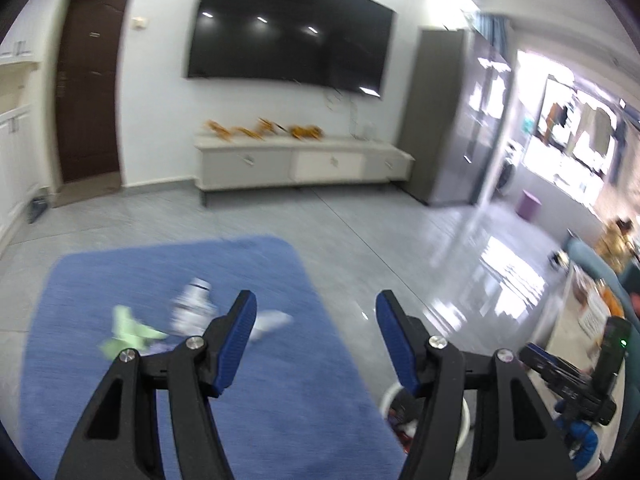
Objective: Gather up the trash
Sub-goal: 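Move both tools back over the remaining wrappers on the rug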
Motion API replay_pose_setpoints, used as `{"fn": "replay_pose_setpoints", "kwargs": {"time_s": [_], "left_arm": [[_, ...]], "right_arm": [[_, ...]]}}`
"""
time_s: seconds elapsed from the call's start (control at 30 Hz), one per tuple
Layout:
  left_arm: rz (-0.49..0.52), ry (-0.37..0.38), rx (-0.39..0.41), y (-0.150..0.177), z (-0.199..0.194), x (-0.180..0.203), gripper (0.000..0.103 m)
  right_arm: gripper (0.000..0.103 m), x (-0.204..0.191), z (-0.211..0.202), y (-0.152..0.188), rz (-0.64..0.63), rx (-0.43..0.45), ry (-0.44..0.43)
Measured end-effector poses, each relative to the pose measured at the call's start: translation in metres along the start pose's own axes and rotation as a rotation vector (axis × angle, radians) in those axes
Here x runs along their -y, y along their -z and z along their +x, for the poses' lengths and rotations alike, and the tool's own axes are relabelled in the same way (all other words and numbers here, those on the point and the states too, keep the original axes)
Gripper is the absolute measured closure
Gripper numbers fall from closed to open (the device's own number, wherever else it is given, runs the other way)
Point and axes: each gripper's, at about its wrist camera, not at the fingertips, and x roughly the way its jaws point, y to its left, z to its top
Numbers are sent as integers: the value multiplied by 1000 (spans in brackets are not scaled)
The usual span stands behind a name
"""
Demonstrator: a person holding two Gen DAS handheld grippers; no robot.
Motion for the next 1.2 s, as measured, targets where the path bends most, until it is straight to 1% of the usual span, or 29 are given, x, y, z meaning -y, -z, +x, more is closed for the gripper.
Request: {"fn": "replay_pose_setpoints", "kwargs": {"time_s": [0.1, 0.27, 0.43, 0.57, 0.67, 0.77, 0.8, 0.87, 0.93, 1.03, 1.13, 1.2], "left_arm": [[-22, -58, 68, -15, -36, -31, 43], [-39, -118, 149, -30, -84, -66, 42], [-47, -146, 189, -37, -113, -88, 42], [-40, -171, 219, -42, -132, -97, 42], [-40, -186, 226, -46, -141, -107, 42], [-41, -208, 214, -51, -136, -120, 41], [-41, -215, 209, -50, -133, -122, 36], [-51, -234, 192, -51, -120, -134, 31], [-55, -242, 168, -49, -101, -142, 31], [-66, -231, 101, -34, -66, -156, 31], [-63, -199, 12, -11, -24, -162, 31], [-59, -162, -61, 11, 9, -165, 31]], "right_arm": [[60, -31, -9, -11, -47, 31, -43], [60, -81, -27, -29, -132, 76, -93], [59, -115, -47, -38, -194, 115, -120], [59, -130, -57, -42, -223, 132, -128], [59, -138, -55, -46, -235, 130, -132], [59, -143, -48, -52, -241, 120, -134], [59, -145, -45, -54, -243, 116, -135], [57, -152, -35, -59, -250, 103, -140], [57, -161, -20, -61, -262, 82, -146], [56, -170, 8, -60, -265, 41, -159], [55, -179, 52, -55, -246, -31, -176], [55, -183, 82, -48, -229, -85, -192]]}}
